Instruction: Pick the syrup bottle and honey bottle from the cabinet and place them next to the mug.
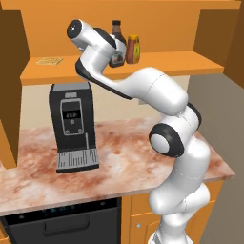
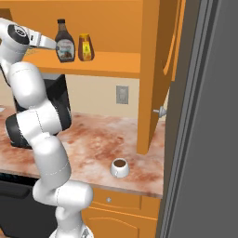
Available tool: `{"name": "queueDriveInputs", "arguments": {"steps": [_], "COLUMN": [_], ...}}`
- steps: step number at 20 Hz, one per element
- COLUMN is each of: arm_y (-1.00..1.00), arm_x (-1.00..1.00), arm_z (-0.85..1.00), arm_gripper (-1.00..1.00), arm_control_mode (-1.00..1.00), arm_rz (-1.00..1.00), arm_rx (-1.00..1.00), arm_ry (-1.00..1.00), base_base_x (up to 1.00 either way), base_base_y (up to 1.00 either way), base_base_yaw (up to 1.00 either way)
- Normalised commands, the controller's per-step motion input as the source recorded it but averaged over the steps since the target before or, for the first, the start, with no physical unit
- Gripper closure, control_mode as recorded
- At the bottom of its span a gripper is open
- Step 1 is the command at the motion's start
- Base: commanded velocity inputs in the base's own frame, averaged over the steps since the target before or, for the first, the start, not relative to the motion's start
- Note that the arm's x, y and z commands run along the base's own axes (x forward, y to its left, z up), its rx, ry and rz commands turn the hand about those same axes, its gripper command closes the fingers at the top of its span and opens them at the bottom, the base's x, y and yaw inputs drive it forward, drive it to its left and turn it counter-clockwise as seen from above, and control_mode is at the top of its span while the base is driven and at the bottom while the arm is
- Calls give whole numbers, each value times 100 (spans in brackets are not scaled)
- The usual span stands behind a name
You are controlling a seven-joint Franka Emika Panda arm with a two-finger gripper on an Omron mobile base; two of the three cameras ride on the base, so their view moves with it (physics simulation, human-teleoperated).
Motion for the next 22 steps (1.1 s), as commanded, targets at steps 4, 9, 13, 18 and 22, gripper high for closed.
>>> {"name": "queueDriveInputs", "arguments": {"steps": [4, 9, 13, 18, 22], "arm_y": [-7, -15, -12, 0, 0], "arm_x": [2, 0, 4, 10, 15], "arm_z": [-3, -6, -7, -1, -2], "arm_gripper": [-100, -100, -100, -100, -100], "arm_control_mode": [-100, -100, -100, -100, -100], "arm_rz": [0, -2, -1, -1, 0], "arm_rx": [0, 0, 0, 0, 0], "arm_ry": [0, 0, 0, 0, 0], "base_base_x": [0, 0, 0, 0, 0], "base_base_y": [0, 0, 0, 0, 0], "base_base_yaw": [0, 0, 0, 0, 0]}}
